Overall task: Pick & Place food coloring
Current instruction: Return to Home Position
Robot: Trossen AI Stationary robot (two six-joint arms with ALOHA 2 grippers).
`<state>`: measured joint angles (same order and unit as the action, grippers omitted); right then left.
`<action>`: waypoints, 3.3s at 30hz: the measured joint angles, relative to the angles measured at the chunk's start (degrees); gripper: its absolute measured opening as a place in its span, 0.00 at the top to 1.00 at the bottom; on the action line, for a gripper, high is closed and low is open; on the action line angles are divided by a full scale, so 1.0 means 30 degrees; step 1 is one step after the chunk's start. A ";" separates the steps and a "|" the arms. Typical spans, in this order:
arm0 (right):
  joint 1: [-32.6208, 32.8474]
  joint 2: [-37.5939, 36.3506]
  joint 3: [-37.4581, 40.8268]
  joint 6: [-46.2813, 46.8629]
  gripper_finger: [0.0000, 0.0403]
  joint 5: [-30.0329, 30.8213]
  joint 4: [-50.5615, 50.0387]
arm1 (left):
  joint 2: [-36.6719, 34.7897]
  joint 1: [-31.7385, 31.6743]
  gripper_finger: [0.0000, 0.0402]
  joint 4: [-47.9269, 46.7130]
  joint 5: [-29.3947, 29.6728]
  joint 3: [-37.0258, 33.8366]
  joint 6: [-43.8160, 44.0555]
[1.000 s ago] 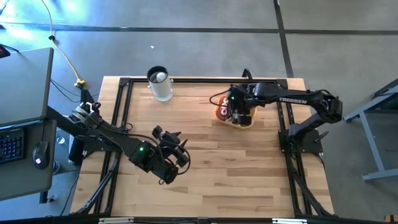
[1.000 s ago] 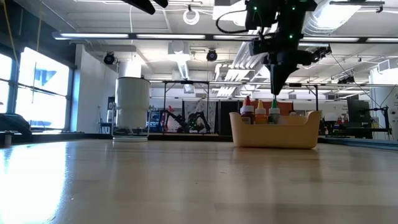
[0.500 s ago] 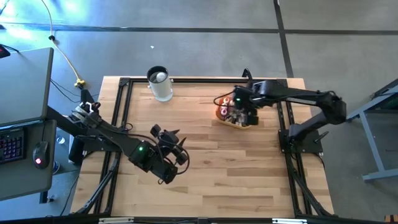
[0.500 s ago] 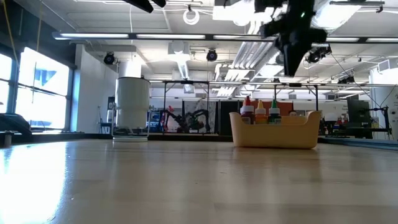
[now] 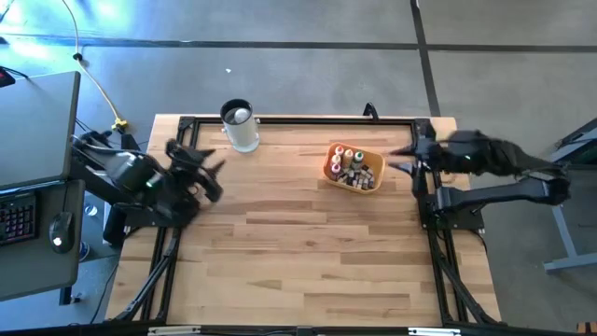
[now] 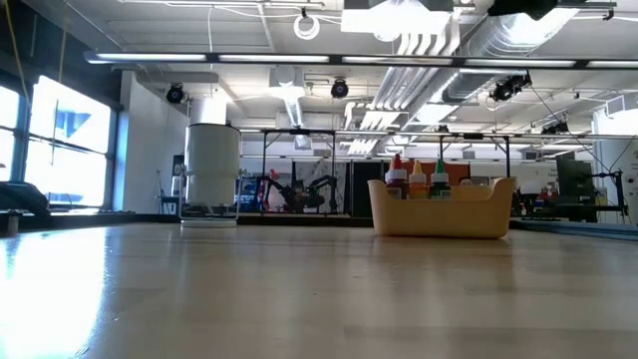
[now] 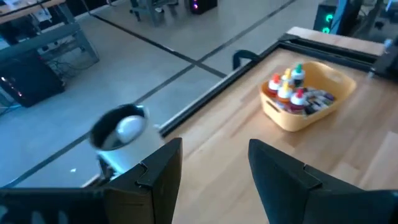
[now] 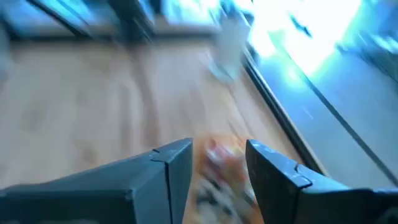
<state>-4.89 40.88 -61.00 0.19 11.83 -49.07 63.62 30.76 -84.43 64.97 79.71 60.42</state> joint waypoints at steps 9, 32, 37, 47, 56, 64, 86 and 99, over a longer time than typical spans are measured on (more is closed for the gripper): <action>0.0687 -0.6702 0.9961 0.0074 0.65 -0.1699 1.0524 | -0.5975 0.0000 0.54 1.1105 -0.2500 -0.9090 -0.5746; 0.0680 -1.3160 1.8165 0.0930 0.65 -0.2754 1.3978 | -2.0107 0.0000 0.54 2.2605 -0.5851 -2.2021 -1.6621; 0.0680 -1.3295 1.9578 0.0980 0.65 -0.2875 1.6845 | -2.1071 -0.0003 0.54 2.7436 -0.8108 -2.4390 -2.1222; 0.0680 -1.3195 2.0140 0.1200 0.65 -0.2946 1.7927 | -2.1075 0.0000 0.54 3.1550 -1.0537 -2.6145 -2.5617; 0.0680 -1.2995 2.0148 0.0773 0.65 -0.2887 1.7359 | -2.0435 0.0000 0.54 2.9267 -1.1023 -2.6145 -2.3476; 0.0680 -1.2873 2.0148 0.0792 0.65 -0.2886 1.7169 | -2.0005 0.0000 0.54 2.9276 -1.1016 -2.6153 -2.3394; 0.0679 -1.2873 2.0162 0.0639 0.65 -0.2882 1.7162 | -2.0007 0.0000 0.54 2.9409 -1.0827 -2.6167 -2.4047; 0.0680 -1.2873 2.0162 0.0639 0.65 -0.2882 1.7162 | -2.0007 0.0000 0.54 2.9305 -1.0805 -2.6175 -2.4033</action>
<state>-2.85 2.26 -0.51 2.11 3.18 2.42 3.60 30.76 3.49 32.55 1.19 -11.68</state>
